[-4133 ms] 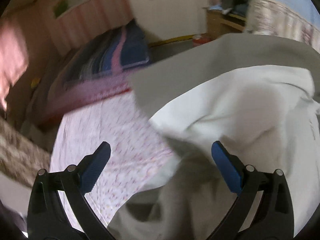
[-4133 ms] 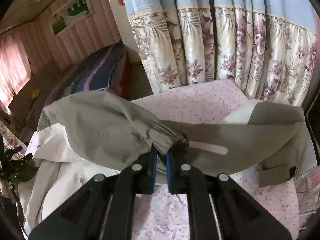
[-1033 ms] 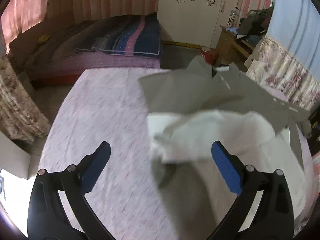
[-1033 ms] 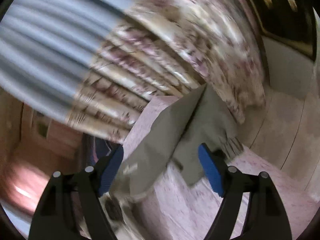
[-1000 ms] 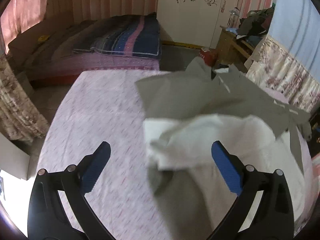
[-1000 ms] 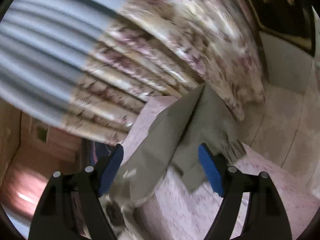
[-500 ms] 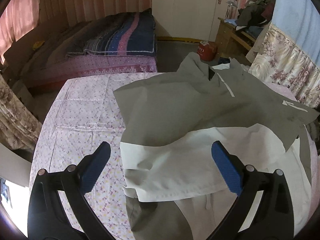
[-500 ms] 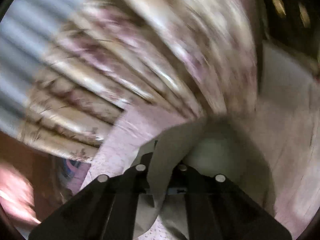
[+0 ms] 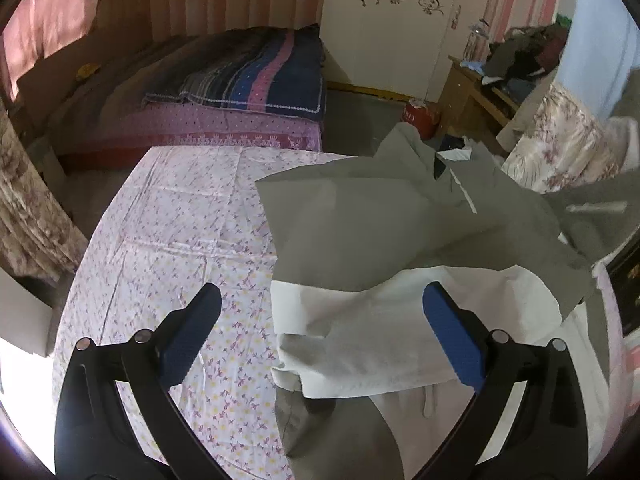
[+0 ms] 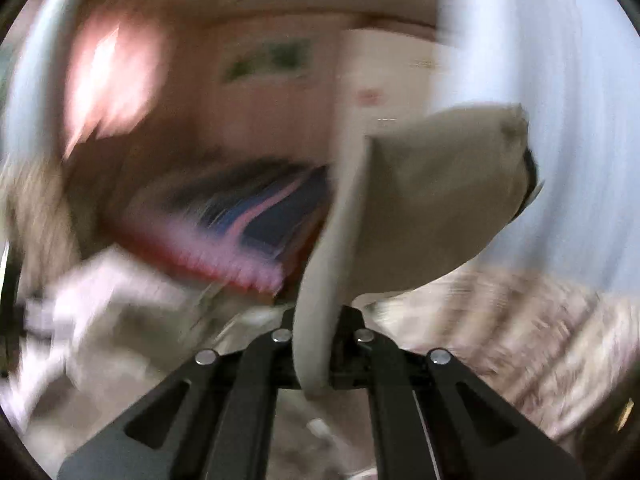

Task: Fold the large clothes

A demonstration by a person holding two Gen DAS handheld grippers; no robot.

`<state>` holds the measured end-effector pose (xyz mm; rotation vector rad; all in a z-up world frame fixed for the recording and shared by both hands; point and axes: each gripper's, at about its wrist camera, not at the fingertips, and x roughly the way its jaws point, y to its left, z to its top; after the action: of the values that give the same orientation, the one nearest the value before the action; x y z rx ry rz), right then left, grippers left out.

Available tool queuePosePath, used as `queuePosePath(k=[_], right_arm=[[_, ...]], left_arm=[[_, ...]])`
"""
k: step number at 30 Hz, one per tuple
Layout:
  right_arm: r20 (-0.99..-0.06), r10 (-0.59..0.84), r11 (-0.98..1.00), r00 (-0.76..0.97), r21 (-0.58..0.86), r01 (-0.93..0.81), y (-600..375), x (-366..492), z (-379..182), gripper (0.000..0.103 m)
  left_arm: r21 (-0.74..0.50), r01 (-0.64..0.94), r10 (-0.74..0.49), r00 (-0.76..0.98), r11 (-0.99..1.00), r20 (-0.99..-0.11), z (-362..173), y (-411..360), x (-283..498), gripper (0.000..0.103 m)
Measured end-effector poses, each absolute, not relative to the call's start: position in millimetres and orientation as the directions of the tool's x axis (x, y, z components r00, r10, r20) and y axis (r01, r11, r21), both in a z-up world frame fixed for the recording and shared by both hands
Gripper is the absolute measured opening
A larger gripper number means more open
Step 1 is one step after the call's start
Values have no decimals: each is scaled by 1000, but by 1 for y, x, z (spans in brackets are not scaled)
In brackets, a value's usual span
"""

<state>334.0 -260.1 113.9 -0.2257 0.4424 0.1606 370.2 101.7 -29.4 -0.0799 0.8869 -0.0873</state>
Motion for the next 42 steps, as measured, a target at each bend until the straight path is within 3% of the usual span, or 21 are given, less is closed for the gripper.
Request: queuePosePath(k=[3,6,9,10,12,13,14,17,19,25,31,33,35,38,39,42], right_arm=[[-608,160,881,777,-266,-390,-168,335,38,4],[-755,144,837,640,-252,-486,-126,341,-38,15],[-794,160,844,587,-199,-499,-129,337,-58,23],[-795,175,851,581,-174,-495,-137,335,-53,30],[-774,208,873,597,-128,-471,-162,326,-27,52],[-756,229,880,613,-108,-463,-170,321,-19,75],[-718,268,892,642,-66,-446,-190,314,1,80],[-673,307,919,673,26,-393,-239,308,30,80],[-661,250,947,707,16,-320,-264,303,36,80],[-690,141,990,710,87,-111,-347,335,10,80],[-727,142,986,672,166,-29,-384,353,-21,80],[-731,153,984,665,178,-30,-381,354,-27,80],[-732,157,983,663,179,-35,-382,357,-29,80],[-723,170,979,670,200,-32,-382,363,-30,80],[-717,175,977,674,210,-30,-382,365,-29,80],[-695,192,972,692,231,-37,-379,364,-22,80]], left_arm=[[-156,4,-125,617,988,-777,-36,112,369,100],[-177,-6,-136,611,984,-780,-41,118,366,100],[-155,3,-125,611,988,-782,-42,119,359,100],[-140,8,-115,614,990,-781,-41,119,356,100],[-117,15,-101,621,993,-777,-39,118,355,100],[-112,15,-97,624,994,-776,-37,117,356,100],[-117,18,-102,624,993,-774,-36,115,357,100],[-134,38,-129,622,990,-773,-33,104,367,100],[-142,73,-157,612,987,-775,-32,90,379,100],[-190,157,-245,531,969,-812,-38,41,435,100],[-89,216,-175,425,972,-888,-69,0,491,98],[-87,242,-180,395,966,-901,-79,-8,497,76],[-57,282,-168,385,958,-908,-87,-18,497,34],[-48,303,-187,449,952,-874,-72,-19,488,28],[-64,306,-210,471,950,-857,-61,-17,484,22],[-167,327,-339,593,930,-731,-7,9,456,20]])
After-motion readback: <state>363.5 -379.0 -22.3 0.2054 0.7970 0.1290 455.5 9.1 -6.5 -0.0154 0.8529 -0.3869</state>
